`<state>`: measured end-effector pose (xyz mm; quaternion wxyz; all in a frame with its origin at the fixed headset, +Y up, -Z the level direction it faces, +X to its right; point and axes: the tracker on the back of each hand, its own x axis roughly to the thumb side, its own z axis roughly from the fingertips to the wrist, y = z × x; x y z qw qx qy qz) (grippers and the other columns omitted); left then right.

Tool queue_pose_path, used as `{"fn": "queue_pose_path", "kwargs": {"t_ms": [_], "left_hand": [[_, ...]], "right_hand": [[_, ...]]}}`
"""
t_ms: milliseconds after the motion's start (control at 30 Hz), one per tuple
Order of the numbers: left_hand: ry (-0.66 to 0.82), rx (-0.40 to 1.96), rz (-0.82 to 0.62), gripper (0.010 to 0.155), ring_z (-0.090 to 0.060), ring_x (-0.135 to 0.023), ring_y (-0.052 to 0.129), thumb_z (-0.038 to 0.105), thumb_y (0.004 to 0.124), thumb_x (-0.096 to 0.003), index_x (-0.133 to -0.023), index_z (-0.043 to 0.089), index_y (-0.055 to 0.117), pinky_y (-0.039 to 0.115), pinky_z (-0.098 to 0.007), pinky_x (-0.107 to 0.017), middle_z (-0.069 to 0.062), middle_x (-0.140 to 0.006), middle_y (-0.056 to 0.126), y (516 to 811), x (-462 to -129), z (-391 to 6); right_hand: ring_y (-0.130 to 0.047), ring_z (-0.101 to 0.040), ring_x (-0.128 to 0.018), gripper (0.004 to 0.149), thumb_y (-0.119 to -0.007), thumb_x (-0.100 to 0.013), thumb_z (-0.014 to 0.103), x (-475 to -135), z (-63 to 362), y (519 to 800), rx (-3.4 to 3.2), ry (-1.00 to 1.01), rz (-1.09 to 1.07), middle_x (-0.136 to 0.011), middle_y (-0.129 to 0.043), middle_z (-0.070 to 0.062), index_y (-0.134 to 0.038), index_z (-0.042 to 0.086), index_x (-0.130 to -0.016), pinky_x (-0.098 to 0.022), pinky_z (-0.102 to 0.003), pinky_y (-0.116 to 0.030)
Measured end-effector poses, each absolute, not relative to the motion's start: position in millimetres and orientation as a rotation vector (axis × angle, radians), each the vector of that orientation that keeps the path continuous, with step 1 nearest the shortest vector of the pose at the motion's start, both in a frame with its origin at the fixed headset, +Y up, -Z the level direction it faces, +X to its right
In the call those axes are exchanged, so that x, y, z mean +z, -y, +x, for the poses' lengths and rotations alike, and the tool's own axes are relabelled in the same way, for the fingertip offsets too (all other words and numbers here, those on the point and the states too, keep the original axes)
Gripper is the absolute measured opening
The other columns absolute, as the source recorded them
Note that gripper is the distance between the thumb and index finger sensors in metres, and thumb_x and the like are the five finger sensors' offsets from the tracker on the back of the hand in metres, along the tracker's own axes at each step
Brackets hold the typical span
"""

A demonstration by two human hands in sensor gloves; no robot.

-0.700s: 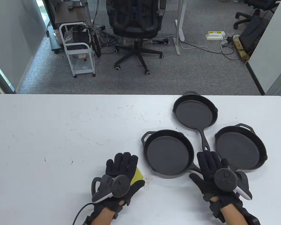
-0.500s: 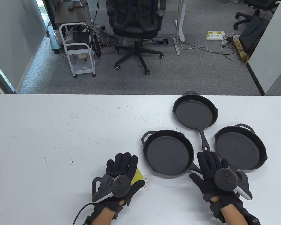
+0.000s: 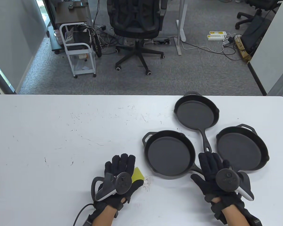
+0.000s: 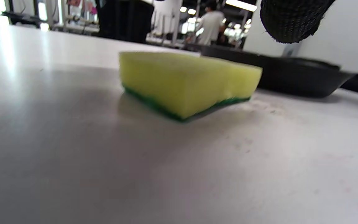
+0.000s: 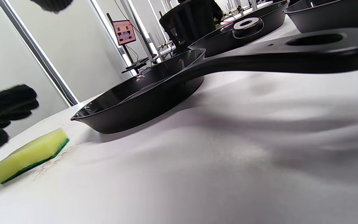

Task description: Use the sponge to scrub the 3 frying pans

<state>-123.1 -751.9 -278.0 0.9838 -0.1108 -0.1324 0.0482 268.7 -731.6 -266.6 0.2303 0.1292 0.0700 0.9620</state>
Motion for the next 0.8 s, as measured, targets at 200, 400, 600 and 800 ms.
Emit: {"fn": "queue_pose_path", "kwargs": {"t_ms": [200,400,600,800], "left_hand": [[0.262,0.024,-0.255,0.088,-0.036,-0.109,0.071,0.058,0.078,-0.0613,-0.126,0.018,0.034,0.049,-0.066,-0.082,-0.01,-0.123,0.061,757,-283,-119],[0.301,0.098,-0.01,0.086,-0.035,-0.108,0.072,0.057,0.077,-0.0619,-0.126,0.018,0.035,0.049,-0.067,-0.082,-0.009,-0.122,0.062,725,-263,-121],[0.313,0.122,0.113,0.085,-0.035,-0.107,0.073,0.057,0.076,-0.0623,-0.126,0.017,0.036,0.049,-0.067,-0.082,-0.01,-0.122,0.063,712,-250,-120],[0.314,0.12,0.103,0.085,-0.035,-0.108,0.072,0.057,0.076,-0.0623,-0.126,0.017,0.035,0.048,-0.067,-0.082,-0.01,-0.122,0.062,713,-249,-120]], "right_hand": [[-0.018,-0.04,-0.111,0.083,-0.066,-0.047,0.066,-267,271,732,2.629,-0.199,0.34,-0.121,-0.023,-0.007,-0.026,0.034,-0.112,-0.07,-0.066,-0.008],[-0.021,-0.04,-0.111,0.083,-0.067,-0.047,0.066,-271,273,738,2.638,-0.25,0.299,-0.121,-0.024,-0.007,-0.027,0.033,-0.112,-0.07,-0.066,-0.008],[-0.04,-0.043,-0.109,0.083,-0.075,-0.048,0.061,-280,273,752,2.72,-0.432,0.181,-0.119,-0.035,-0.01,-0.034,0.03,-0.113,-0.071,-0.066,-0.012],[-0.078,-0.038,-0.088,0.073,-0.081,-0.049,0.044,-288,261,757,2.892,-0.456,0.093,-0.103,-0.073,-0.01,-0.046,0.023,-0.11,-0.073,-0.066,-0.034]]}}
